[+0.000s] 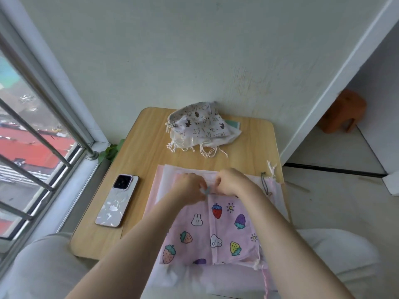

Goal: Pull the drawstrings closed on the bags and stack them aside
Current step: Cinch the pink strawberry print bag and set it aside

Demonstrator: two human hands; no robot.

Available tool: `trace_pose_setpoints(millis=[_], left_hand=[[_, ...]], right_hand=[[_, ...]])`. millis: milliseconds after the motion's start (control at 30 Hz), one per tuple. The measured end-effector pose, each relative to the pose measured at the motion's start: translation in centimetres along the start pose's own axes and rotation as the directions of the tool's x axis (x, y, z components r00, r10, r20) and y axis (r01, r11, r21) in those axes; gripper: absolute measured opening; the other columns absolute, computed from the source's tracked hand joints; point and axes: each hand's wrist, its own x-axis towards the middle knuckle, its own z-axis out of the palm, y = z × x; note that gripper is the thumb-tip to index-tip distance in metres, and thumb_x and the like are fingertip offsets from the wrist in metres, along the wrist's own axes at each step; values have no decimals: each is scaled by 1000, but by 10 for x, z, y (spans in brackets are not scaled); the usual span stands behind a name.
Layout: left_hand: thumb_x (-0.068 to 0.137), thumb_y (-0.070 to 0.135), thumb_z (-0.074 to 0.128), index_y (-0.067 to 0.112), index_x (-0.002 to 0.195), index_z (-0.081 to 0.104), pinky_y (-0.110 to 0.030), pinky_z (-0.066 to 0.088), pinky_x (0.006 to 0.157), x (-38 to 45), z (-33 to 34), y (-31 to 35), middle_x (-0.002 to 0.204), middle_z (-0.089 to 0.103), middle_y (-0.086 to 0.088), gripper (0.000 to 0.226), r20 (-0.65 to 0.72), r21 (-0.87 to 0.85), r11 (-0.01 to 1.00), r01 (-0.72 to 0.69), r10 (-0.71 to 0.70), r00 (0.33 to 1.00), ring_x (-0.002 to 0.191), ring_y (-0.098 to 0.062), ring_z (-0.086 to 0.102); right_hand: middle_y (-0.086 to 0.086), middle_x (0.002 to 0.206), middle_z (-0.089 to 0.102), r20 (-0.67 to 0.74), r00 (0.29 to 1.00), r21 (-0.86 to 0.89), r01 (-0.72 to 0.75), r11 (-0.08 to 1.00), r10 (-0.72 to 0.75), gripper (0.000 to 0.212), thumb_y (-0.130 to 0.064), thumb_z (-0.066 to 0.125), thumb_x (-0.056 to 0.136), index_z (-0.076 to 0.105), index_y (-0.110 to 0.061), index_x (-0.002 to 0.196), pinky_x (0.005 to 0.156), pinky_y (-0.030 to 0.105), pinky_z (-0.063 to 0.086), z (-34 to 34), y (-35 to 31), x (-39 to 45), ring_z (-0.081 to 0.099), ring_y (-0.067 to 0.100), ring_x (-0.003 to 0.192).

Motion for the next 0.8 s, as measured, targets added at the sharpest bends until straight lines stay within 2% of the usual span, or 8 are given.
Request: trace_pose_setpoints(millis=[67,200,267,333,433,533,633,800], left_hand=[[82,30,65,30,101,70,-34,48,95,-5,6,7,110,64,6,20,-11,31,999,35,-34,999,104,-18,58],[94,41,56,21,101,71,-31,53,83,-15,7,22,109,65,1,26,126,40,997,59,-64,990,95,-20,63],[98,44,47,10,93,70,-28,47,73,-22,5,27,95,65,-5,41,189,37,998,59,-65,980,84,-22,60],[98,34,46,7,78,63,-24,44,60,-29,2,23,79,63,-8,38,205,-58,990,132,-118,972,66,-19,56],[96,12,41,-1,91,63,-25,53,55,-37,-3,7,83,72,-19,26,256,-255,924,284,-218,942,58,-22,64],[95,12,43,-5,103,60,-24,54,57,-48,-12,-9,81,71,-20,25,255,-294,890,349,-279,926,56,-22,64],[92,17,52,1,104,63,-27,56,60,-55,-22,-25,82,67,-10,23,265,-227,910,348,-286,921,65,-20,65],[88,23,63,6,111,68,-20,51,58,-74,-42,-42,82,68,2,29,400,0,969,248,-228,888,69,-9,64]], right_hand=[[5,110,67,39,998,-65,-37,997,40,28,-10,56,87,67,-17,111,81,32,55,10,8,-8,65,24,93],[3,109,64,-28,999,-117,-26,993,23,30,-3,55,87,67,-16,111,71,29,48,19,12,-20,63,24,93],[2,111,61,-202,977,-65,57,996,-69,21,-6,57,88,69,-16,102,72,29,45,24,13,-24,61,26,97],[3,113,51,-414,898,-38,145,989,-148,14,-11,58,90,67,-17,99,77,31,40,27,13,-29,54,25,105],[6,117,47,-634,771,-20,67,998,-65,20,-22,55,93,54,-14,111,90,38,37,30,12,-33,44,26,113],[9,117,54,-433,895,144,-48,988,106,30,-33,48,94,53,-11,114,96,44,36,31,9,-31,44,30,118],[6,116,61,-228,967,211,-60,976,109,27,-30,49,91,63,-17,110,98,44,33,37,0,-27,44,32,121],[7,132,47,-274,961,188,24,982,29,35,-33,53,91,54,-21,123,99,45,35,47,-26,-24,40,30,124]])
